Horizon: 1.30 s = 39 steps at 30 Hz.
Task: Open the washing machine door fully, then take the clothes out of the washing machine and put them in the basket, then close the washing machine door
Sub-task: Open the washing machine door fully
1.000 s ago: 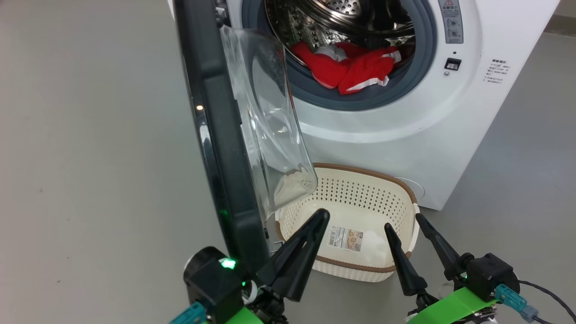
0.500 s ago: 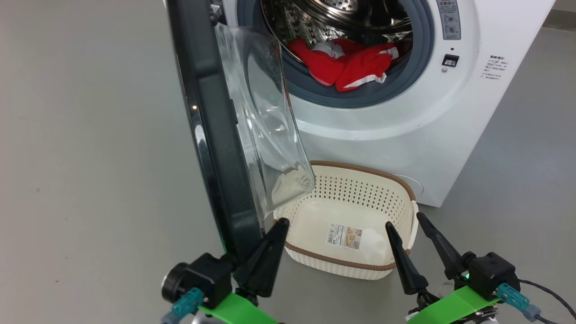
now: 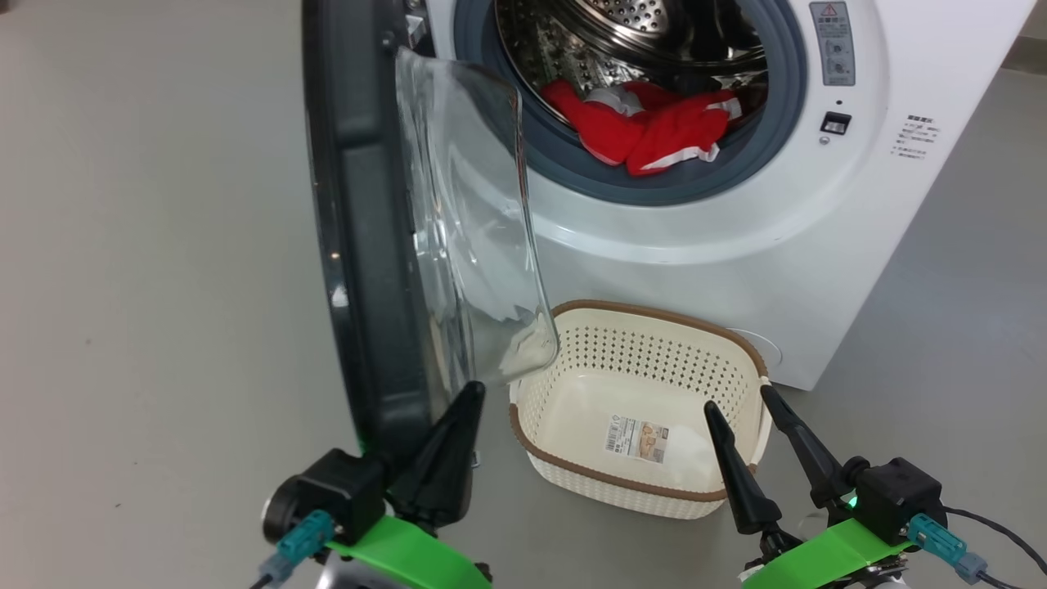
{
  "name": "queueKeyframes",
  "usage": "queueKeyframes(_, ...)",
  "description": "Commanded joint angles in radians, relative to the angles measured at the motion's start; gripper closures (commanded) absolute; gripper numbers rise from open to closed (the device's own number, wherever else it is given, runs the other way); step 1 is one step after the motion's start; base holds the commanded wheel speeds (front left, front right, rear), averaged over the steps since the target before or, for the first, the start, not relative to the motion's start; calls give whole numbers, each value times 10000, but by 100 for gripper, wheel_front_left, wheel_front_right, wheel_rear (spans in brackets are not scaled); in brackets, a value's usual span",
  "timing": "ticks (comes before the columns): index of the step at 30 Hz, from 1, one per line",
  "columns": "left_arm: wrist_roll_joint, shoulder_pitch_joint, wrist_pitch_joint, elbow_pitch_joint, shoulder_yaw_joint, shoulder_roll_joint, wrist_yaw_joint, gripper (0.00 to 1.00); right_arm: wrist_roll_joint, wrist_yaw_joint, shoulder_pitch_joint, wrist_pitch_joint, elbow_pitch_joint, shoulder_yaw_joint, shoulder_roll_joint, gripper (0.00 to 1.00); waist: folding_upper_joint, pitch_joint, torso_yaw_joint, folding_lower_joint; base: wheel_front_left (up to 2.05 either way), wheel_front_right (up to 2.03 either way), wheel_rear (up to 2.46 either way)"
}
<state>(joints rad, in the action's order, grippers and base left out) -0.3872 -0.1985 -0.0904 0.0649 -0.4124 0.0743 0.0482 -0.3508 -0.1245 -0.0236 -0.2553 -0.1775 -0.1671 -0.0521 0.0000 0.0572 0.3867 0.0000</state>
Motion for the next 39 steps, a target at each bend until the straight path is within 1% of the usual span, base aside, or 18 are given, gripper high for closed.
queueKeyframes(1,-84,-199,-126,-176,674,300,294,100,-19,-62,-226,-65,249,-206,18,0,0,-25,88,0,0,0,0)
queueKeyframes(10,-284,216,-308,-208,1250,547,720,100,62,-62,-129,-65,246,-287,18,0,0,-25,592,0,0,0,0)
queueKeyframes(16,-319,279,-459,-138,1668,821,954,100,176,-62,-143,-65,221,-339,18,0,0,30,766,0,0,0,0)
queueKeyframes(27,-617,65,-804,448,2450,1077,1277,100,477,-62,-258,-65,127,-422,18,0,0,309,706,0,0,0,0)
queueKeyframes(32,-660,-105,-1013,830,2761,1124,1513,100,592,-62,-290,-65,41,-407,18,0,0,423,649,0,0,0,0)
queueKeyframes(39,-755,-415,-1249,1401,3083,1167,1645,100,696,-62,-422,-65,-103,-451,18,0,0,586,618,0,0,0,0)
